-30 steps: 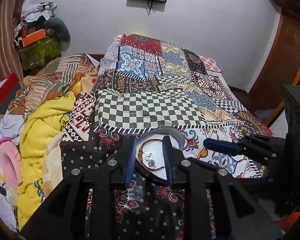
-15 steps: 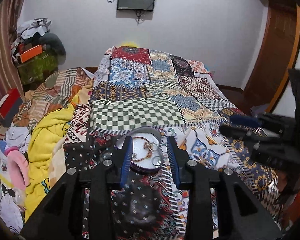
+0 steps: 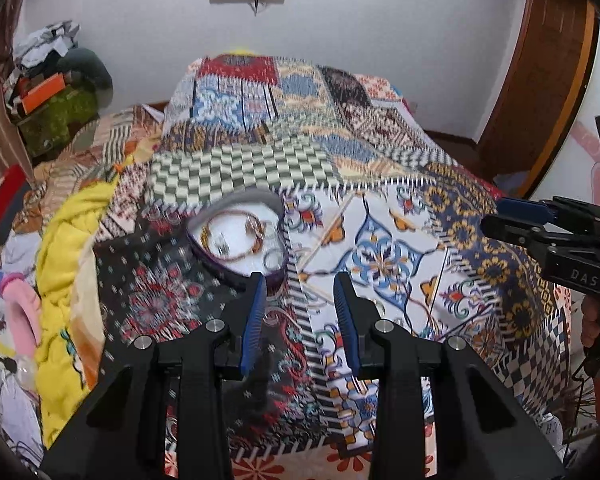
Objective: Organize jewelry
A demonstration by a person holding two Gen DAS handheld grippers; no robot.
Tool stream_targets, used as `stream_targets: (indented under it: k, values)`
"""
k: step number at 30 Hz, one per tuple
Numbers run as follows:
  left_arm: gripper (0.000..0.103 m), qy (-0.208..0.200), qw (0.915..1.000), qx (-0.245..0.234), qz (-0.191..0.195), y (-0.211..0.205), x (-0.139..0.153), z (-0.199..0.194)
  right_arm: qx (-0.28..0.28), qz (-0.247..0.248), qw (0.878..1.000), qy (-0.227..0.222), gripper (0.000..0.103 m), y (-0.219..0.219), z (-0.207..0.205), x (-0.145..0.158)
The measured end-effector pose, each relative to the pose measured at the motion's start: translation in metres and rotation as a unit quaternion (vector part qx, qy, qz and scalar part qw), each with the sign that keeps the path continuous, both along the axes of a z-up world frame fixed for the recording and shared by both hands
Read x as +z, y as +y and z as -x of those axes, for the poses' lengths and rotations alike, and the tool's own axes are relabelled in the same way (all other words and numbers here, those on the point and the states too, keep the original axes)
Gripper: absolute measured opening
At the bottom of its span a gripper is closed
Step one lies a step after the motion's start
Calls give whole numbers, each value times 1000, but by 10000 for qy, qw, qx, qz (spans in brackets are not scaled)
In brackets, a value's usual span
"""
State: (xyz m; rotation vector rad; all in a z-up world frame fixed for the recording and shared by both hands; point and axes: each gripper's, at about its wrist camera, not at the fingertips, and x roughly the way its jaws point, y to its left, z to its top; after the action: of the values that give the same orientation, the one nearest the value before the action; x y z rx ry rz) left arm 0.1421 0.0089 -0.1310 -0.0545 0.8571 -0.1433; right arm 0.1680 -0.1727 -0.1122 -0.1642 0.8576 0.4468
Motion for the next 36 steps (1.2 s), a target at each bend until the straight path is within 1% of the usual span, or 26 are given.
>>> stream_targets:
  k: [5, 11, 15, 20, 22, 24, 28, 32, 34, 35, 36]
  values:
    - [34, 274, 9995, -48, 115, -7, -21, 1, 19, 3, 9995, 301, 41, -6, 8, -19]
    - [34, 640, 9976, -193, 156, -19, -47, 2, 179, 103, 9975, 672, 41, 3, 17, -47]
    - [34, 783, 9964, -219, 231, -22, -58, 3, 274, 110, 9951, 943, 41, 8, 22, -63]
    - [34, 872, 9955, -161, 331, -18, -66, 5, 428, -19, 9923, 1162, 41, 15, 28, -70]
    - [34, 913, 9951, -126, 364, -16, -69, 6, 473, -61, 9917, 1197, 44, 19, 30, -71]
    - [34, 955, 9946, -108, 396, -14, -71, 7, 495, -83, 9912, 1227, 57, 25, 31, -75]
    - [34, 953, 9947, -113, 376, -13, -72, 10, 561, 1, 9890, 1367, 58, 37, 29, -88]
    - [34, 933, 9950, -149, 321, -15, -71, 12, 561, 134, 9912, 1193, 58, 43, 30, -93]
    - [34, 938, 9950, -161, 309, -16, -72, 12, 589, 227, 9919, 1102, 57, 47, 32, -95]
    - [34, 939, 9950, -165, 314, -17, -72, 12, 595, 253, 9922, 1070, 50, 48, 32, -94]
    - [34, 940, 9949, -177, 328, -17, -72, 13, 636, 266, 9922, 1042, 39, 48, 34, -94]
